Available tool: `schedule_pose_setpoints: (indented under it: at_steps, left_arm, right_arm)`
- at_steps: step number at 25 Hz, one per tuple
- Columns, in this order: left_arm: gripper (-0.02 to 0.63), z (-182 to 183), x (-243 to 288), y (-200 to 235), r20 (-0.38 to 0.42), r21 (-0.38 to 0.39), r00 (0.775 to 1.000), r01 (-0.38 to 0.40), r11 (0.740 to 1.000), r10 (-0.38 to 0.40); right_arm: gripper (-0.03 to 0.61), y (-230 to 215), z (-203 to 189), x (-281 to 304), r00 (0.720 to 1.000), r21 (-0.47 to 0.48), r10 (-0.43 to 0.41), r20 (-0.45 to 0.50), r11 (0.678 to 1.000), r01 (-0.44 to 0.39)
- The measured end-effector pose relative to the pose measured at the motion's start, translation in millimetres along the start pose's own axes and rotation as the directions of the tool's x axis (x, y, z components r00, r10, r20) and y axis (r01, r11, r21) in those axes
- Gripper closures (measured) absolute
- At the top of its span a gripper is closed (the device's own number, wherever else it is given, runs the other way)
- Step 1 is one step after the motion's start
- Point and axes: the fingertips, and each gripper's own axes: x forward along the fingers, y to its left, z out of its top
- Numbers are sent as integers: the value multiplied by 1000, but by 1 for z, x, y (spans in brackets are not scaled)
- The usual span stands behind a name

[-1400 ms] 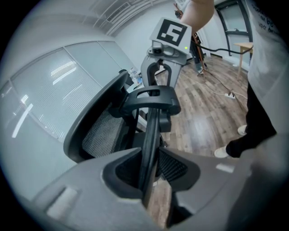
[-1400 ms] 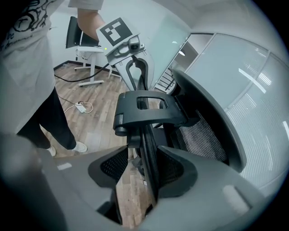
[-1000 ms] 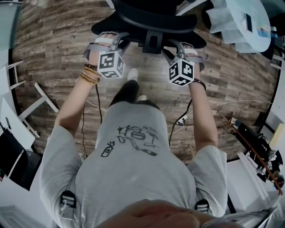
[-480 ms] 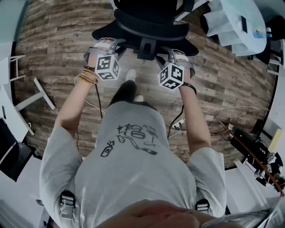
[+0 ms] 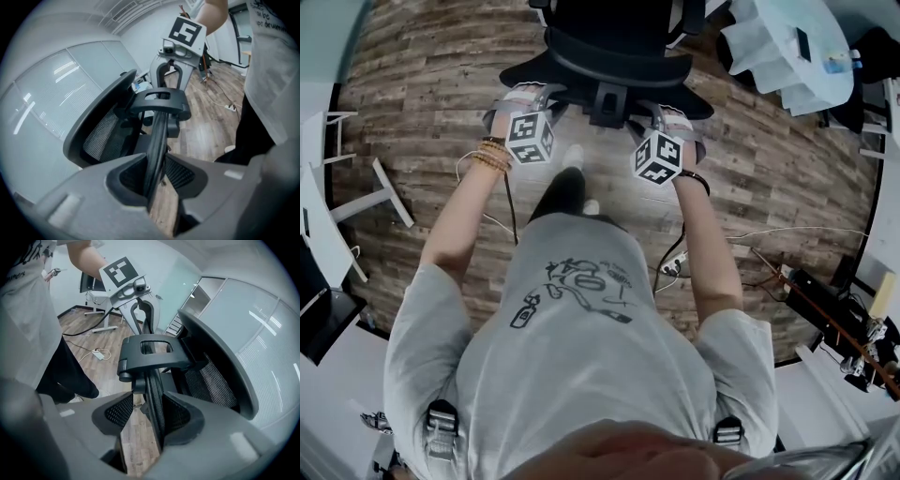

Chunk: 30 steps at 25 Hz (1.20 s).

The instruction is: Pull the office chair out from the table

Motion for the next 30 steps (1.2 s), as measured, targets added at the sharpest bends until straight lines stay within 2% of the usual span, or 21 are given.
schedule_pose_setpoints:
  at_steps: [16, 24, 30]
  left_arm:
    - [495, 37, -42, -89, -1, -27, 999, 45, 999, -45]
    - [495, 37, -63, -123, -2, -45, 997, 71, 996, -71]
    - [495, 31, -82, -147, 10, -28, 997, 77, 997, -77]
  right_arm:
    - [376, 86, -15, -60, 1000, -6, -27, 12, 1000, 27]
    - [376, 124, -9, -77, 999, 1, -32, 0, 999, 32]
    - [376, 154, 2, -86, 999, 18, -31, -13, 999, 31]
